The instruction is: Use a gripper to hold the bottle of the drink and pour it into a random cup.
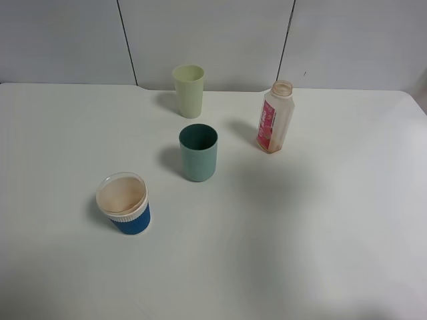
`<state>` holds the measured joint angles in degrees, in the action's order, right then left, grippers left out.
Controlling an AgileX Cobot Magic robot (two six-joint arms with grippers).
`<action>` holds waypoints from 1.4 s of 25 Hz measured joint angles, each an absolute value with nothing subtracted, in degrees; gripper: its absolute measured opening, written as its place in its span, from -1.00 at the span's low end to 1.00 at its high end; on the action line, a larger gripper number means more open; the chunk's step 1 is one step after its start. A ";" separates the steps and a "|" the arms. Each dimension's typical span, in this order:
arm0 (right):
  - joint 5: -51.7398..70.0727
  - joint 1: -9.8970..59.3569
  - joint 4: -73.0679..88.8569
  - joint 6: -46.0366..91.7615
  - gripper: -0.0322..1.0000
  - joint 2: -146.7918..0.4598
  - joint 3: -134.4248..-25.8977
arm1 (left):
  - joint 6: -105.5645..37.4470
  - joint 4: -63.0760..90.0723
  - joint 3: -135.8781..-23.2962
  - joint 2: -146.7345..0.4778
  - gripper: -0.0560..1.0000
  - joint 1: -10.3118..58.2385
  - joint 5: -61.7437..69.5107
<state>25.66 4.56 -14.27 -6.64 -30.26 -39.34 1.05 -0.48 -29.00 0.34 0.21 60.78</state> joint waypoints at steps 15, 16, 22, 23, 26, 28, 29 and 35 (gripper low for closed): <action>42.77 3.52 -12.99 -6.26 0.64 -19.14 -39.34 | 1.05 -0.48 -29.00 0.34 0.86 0.21 60.78; 44.25 3.52 -12.99 -6.26 0.64 -17.86 -39.34 | 1.05 -0.48 -29.00 0.34 0.86 0.21 60.78; 51.96 3.52 -12.99 -6.26 0.64 -9.48 -39.34 | 1.05 -0.48 -29.00 0.34 0.86 0.21 60.78; 52.79 3.52 -12.99 -6.26 0.64 -8.04 -39.34 | 1.05 -0.48 -29.00 0.34 0.86 0.21 60.78; 55.81 3.52 -12.99 -6.26 0.64 -4.41 -39.34 | 1.05 -0.48 -29.00 0.34 0.86 0.21 60.78; 57.89 3.52 -12.99 -6.26 0.64 -2.56 -39.34 | 1.05 -0.48 -29.00 0.34 0.86 0.21 60.78; 58.70 3.52 -12.99 -6.26 0.64 -1.93 -39.15 | 1.05 -0.48 -29.00 0.34 0.86 0.21 60.78; 61.22 3.52 -10.82 -6.26 0.64 0.19 -33.90 | 1.05 -0.48 -29.00 0.34 0.86 0.21 60.78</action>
